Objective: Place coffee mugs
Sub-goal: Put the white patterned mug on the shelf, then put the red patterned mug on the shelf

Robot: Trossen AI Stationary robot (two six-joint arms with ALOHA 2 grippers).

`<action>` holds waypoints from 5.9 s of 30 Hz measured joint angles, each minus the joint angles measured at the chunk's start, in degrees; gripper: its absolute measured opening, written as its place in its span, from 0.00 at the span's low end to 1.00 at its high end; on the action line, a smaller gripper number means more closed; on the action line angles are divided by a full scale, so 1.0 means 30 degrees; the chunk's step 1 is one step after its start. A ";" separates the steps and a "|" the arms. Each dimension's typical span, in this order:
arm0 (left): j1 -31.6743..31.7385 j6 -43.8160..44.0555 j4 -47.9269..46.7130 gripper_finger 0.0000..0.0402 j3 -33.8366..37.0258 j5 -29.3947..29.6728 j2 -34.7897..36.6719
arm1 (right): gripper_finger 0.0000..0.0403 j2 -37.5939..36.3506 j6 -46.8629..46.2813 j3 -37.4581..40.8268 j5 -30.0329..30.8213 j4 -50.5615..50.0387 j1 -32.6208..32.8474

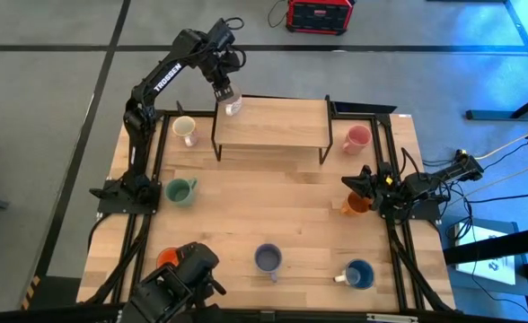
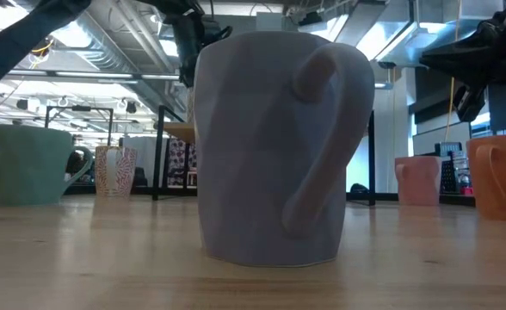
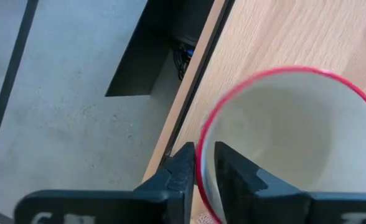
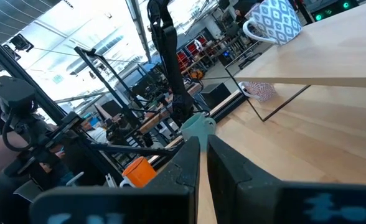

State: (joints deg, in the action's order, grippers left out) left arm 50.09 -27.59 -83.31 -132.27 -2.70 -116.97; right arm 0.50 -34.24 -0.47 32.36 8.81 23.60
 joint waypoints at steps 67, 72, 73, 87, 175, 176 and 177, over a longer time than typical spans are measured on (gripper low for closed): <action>0.0883 0.7486 0.1916 0.33 1.5742 0.2056 1.0761 | 0.05 -0.0004 0.0015 0.0000 0.0372 -0.0878 0.0004; 0.1413 0.7340 0.3492 0.33 1.7676 0.2047 1.0761 | 0.05 -0.0004 0.0007 0.0000 0.0372 -0.0871 -0.0001; 0.1522 0.7249 0.3690 0.33 1.8020 0.2027 1.0761 | 0.05 0.0002 0.0007 0.0000 0.0372 -0.0865 -0.0001; 0.2215 0.6875 0.6976 0.33 2.1470 0.1500 1.0761 | 0.05 -0.0004 0.0007 0.0000 0.0430 -0.0857 0.0006; -1.0220 1.1771 -0.0658 0.04 1.0494 0.1059 1.3044 | 0.05 -0.0004 0.0015 0.0000 0.1351 -0.1400 0.0002; -1.0736 1.2021 -0.0266 0.04 1.0428 0.1098 1.2899 | 0.05 -0.0001 0.0038 0.0000 0.1306 -0.1410 0.0004; -1.1190 1.2175 0.0064 0.04 1.0365 0.1158 1.2726 | 0.05 -0.0004 0.0060 0.0000 0.1279 -0.1418 -0.0001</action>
State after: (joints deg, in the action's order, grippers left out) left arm 16.51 8.93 -83.12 -101.17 0.78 -78.79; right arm 0.49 -34.06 -0.47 36.19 4.56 23.59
